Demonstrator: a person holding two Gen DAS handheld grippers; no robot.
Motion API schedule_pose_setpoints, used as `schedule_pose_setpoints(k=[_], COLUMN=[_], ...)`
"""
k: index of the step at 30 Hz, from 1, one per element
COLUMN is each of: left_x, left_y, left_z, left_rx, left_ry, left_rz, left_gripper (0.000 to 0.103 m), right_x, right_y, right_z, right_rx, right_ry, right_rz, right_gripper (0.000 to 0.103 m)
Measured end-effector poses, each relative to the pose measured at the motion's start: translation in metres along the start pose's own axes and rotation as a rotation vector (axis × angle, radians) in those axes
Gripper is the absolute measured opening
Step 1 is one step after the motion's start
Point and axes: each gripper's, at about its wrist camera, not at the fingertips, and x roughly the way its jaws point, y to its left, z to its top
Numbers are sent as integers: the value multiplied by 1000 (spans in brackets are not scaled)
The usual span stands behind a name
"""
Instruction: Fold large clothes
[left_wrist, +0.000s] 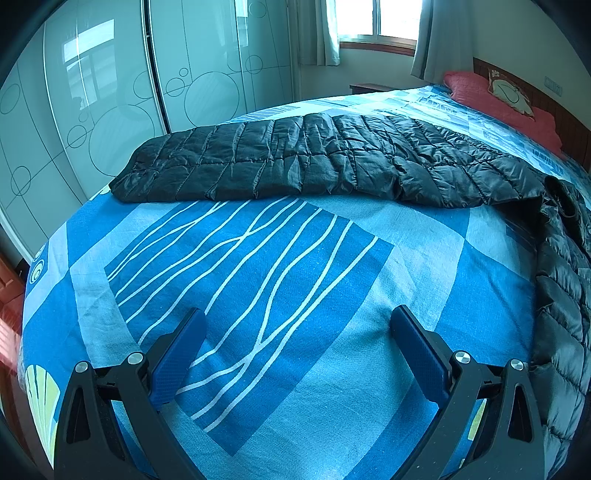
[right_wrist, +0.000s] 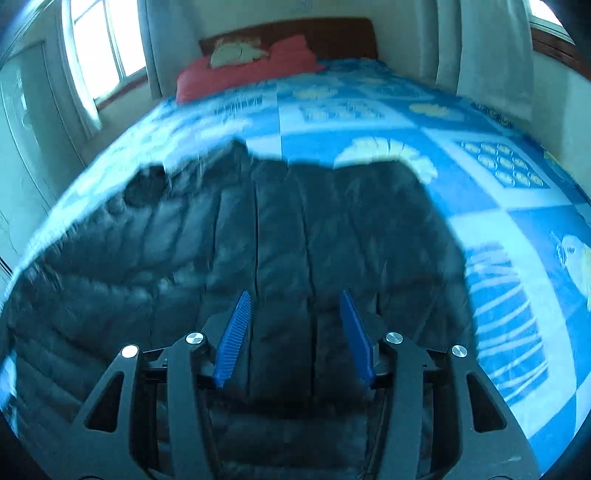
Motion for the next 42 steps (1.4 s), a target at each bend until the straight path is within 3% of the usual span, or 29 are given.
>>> schedule_pose_setpoints(k=[18, 25, 34, 39, 42], left_x=[2, -6, 2, 32, 40], left_y=[-2, 13, 76, 126, 153], left_z=[5, 13, 54, 80, 90], left_rx=[7, -42, -151, -283, -353], left_ry=[39, 48, -23, 2, -29], left_rz=[4, -76, -105, -125, -133], left_gripper=[99, 99, 98, 98, 98], right_x=[18, 14, 15, 16, 16], right_y=[5, 10, 12, 12, 13], right_z=[-20, -20, -20, -20, -20], right_rx=[-57, -82, -84, -86, -89], right_ry=[-8, -16, -15, -15, -14], right_rz=[-34, -3, -5, -8, -9], right_gripper=[54, 72, 75, 75, 76])
